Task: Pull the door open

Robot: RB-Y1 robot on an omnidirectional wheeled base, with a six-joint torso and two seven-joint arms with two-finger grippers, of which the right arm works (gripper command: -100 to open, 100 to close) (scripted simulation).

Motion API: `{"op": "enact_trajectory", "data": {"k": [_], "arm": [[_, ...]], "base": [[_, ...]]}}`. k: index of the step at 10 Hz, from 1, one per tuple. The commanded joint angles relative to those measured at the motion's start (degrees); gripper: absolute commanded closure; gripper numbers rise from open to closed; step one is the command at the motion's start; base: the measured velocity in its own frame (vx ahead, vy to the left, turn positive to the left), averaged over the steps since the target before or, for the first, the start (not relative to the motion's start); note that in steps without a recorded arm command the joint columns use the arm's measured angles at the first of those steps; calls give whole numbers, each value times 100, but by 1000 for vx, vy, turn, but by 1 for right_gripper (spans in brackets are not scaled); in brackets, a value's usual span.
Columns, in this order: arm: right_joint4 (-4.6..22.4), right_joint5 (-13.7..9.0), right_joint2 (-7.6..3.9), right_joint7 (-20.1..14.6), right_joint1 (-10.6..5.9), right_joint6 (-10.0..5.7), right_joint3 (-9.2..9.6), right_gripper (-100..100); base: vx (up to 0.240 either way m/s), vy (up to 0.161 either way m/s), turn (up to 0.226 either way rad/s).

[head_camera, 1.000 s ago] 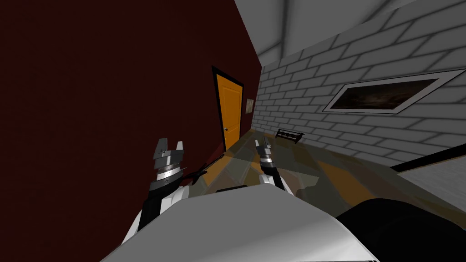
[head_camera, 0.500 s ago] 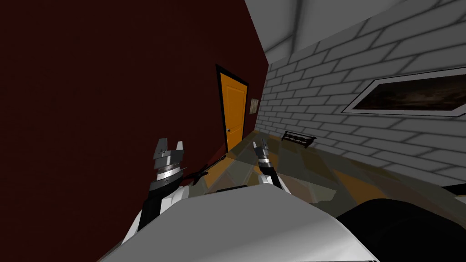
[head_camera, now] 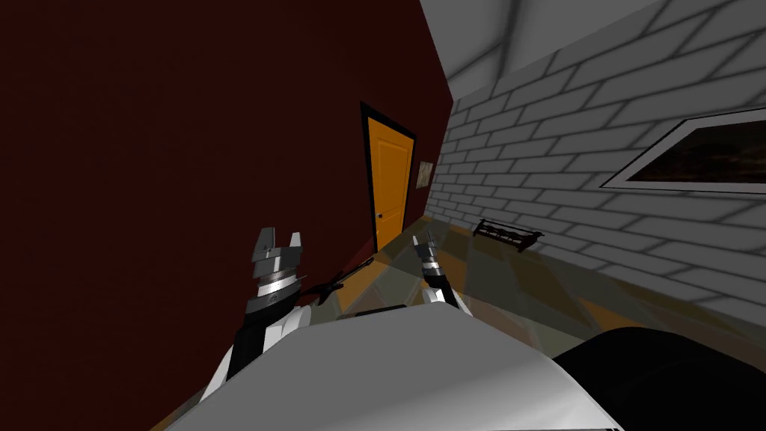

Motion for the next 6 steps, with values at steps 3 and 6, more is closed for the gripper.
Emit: {"op": "enact_trajectory", "data": {"k": [3,6], "arm": [[292,-147,-101,-342,-82,-65,86,-100],[645,-309,-206,-711,-195,-142,180,-100]], "base": [[92,-39,112],[94,-33,138]]}}
